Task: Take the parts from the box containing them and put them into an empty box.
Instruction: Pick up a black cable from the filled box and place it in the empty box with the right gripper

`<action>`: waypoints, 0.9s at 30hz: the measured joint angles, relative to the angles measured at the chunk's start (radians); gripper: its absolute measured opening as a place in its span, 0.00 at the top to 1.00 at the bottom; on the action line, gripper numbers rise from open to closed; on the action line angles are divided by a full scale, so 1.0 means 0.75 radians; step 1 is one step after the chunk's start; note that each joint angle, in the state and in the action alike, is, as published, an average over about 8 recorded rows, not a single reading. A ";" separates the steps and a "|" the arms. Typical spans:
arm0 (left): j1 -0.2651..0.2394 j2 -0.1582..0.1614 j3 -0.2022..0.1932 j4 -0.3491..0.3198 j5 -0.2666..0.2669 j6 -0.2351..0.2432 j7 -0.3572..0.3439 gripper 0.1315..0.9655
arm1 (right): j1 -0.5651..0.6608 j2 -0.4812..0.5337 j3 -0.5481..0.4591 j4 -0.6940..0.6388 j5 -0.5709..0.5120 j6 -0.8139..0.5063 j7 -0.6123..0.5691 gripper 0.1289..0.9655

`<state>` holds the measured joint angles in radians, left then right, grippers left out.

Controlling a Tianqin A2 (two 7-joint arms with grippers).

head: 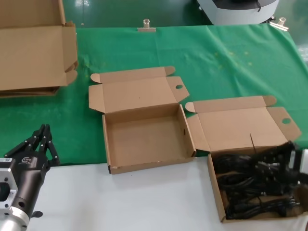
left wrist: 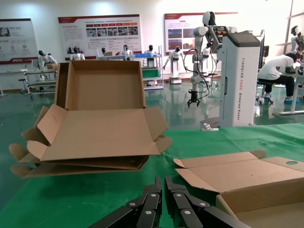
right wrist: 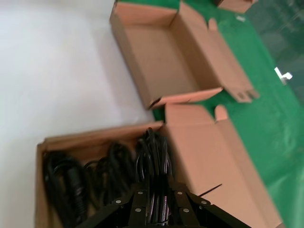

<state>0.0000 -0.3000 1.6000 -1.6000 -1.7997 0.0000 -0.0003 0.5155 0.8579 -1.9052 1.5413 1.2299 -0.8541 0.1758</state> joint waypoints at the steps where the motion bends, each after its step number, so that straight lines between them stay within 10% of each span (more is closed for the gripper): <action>1: 0.000 0.000 0.000 0.000 0.000 0.000 0.000 0.95 | 0.010 0.000 0.002 0.013 -0.002 -0.007 0.013 0.90; 27: 0.000 0.000 0.000 0.000 0.000 0.000 0.000 0.95 | 0.382 -0.517 -0.190 -0.083 -0.411 -0.101 0.281 0.91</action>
<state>0.0000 -0.3000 1.6000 -1.6000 -1.7997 0.0000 -0.0003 0.8018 0.4700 -2.0479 1.4794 0.9217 -0.9299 0.3864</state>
